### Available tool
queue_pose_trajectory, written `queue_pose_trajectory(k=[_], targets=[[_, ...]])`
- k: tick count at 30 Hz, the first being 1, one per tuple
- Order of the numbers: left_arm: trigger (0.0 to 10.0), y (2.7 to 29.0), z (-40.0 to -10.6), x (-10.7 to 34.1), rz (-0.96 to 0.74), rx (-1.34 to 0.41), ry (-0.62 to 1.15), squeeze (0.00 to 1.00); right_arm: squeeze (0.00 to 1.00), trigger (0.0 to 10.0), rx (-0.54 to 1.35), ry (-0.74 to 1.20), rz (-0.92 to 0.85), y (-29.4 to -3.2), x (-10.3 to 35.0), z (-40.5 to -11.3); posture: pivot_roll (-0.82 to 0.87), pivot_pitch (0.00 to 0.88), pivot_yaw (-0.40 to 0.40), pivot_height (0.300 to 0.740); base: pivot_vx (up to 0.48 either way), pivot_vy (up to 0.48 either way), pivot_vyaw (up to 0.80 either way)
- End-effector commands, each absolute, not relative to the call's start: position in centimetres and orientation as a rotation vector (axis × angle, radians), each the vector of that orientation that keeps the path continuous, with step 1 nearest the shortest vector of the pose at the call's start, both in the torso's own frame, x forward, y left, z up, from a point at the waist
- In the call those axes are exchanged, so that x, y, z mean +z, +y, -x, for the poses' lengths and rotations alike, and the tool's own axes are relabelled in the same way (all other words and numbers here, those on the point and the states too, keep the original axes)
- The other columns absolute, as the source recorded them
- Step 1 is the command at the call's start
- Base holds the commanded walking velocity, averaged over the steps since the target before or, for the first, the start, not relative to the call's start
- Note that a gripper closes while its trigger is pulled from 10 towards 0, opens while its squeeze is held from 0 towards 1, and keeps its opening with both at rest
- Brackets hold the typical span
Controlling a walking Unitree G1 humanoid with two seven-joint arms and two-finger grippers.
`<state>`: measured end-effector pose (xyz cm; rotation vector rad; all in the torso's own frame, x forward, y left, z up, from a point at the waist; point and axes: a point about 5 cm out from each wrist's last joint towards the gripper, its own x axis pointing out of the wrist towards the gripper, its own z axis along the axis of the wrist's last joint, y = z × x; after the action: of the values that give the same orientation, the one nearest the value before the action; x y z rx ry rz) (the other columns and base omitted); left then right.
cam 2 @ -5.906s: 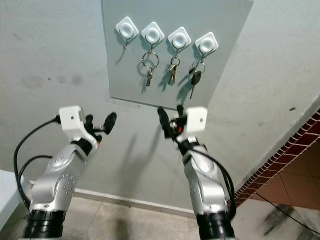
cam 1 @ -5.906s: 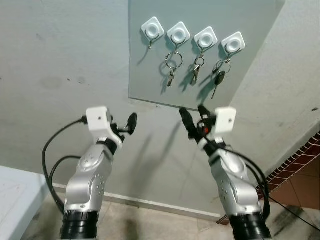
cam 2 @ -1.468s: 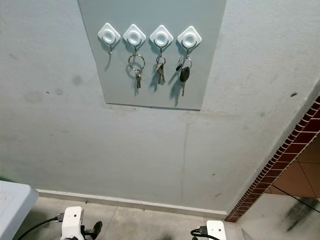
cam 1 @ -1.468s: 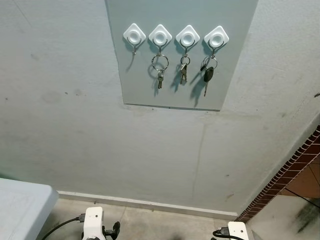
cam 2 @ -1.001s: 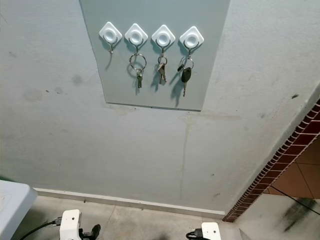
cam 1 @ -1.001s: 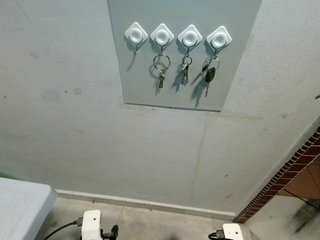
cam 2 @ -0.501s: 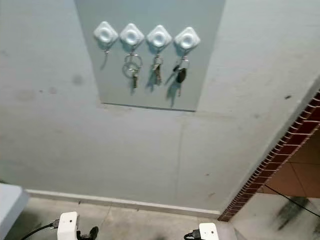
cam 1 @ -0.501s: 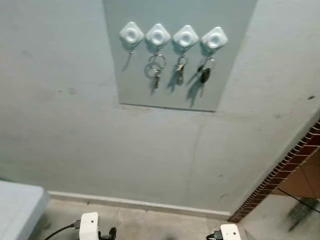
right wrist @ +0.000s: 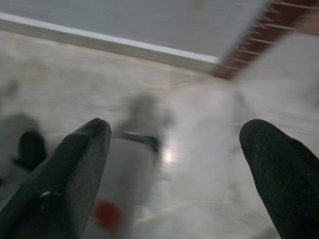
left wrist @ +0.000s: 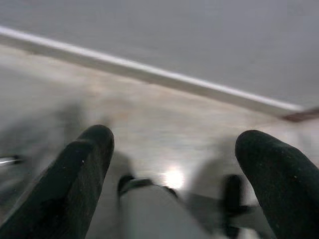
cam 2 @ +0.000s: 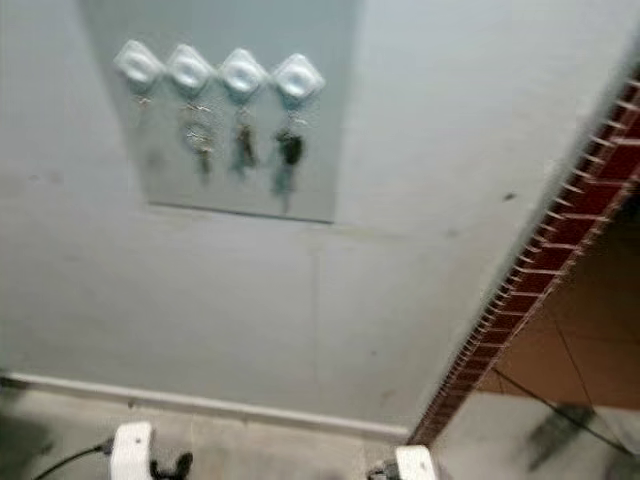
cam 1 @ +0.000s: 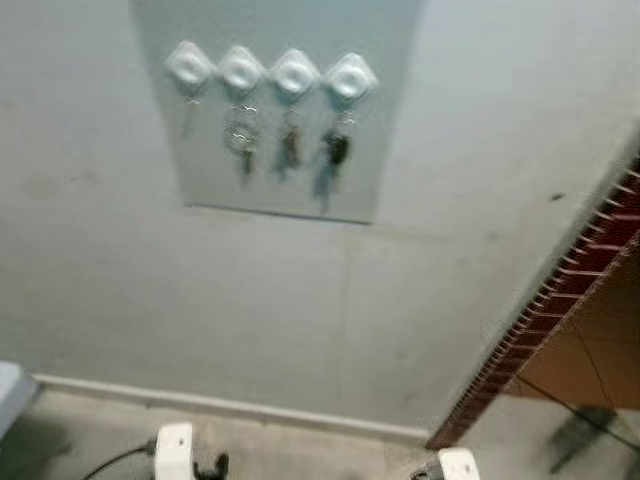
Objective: Hang keys on a hook
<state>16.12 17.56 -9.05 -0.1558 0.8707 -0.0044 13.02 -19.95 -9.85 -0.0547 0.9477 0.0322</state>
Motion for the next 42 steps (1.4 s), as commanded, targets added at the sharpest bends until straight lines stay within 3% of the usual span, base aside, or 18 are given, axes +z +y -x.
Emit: queue_pose_trajectory(k=[1, 7, 15, 42], targets=[[10.0, 18.71, -16.37, -8.81, 0.129, 0.015, 0.86, 0.0, 0.0, 10.0, 0.047, 0.934, 0.039, -19.17, -9.79, -13.47, -0.07, 0.0, -0.008, 0.74, 0.0, -0.412, 0.0], [10.0, 18.65, -16.46, -8.76, 0.125, 0.012, 0.855, 0.0, 0.0, 10.0, 0.047, 0.933, 0.038, -19.17, -9.79, -13.45, -0.07, 0.0, -0.008, 0.74, 0.0, -0.36, 0.0], [10.0, 18.67, -16.5, -8.74, 0.146, 0.03, 0.849, 0.0, 0.0, 10.0, 0.043, 0.947, 0.033, -19.21, -9.87, -13.34, -0.07, 0.0, -0.009, 0.74, 0.0, 0.0, -0.15], [10.0, 18.57, -16.48, -8.77, 0.164, 0.041, 0.848, 0.0, 0.0, 10.0, 0.042, 0.952, 0.029, -19.13, -9.86, -13.51, -0.06, 0.0, -0.017, 0.74, 0.0, 0.0, -0.74]])
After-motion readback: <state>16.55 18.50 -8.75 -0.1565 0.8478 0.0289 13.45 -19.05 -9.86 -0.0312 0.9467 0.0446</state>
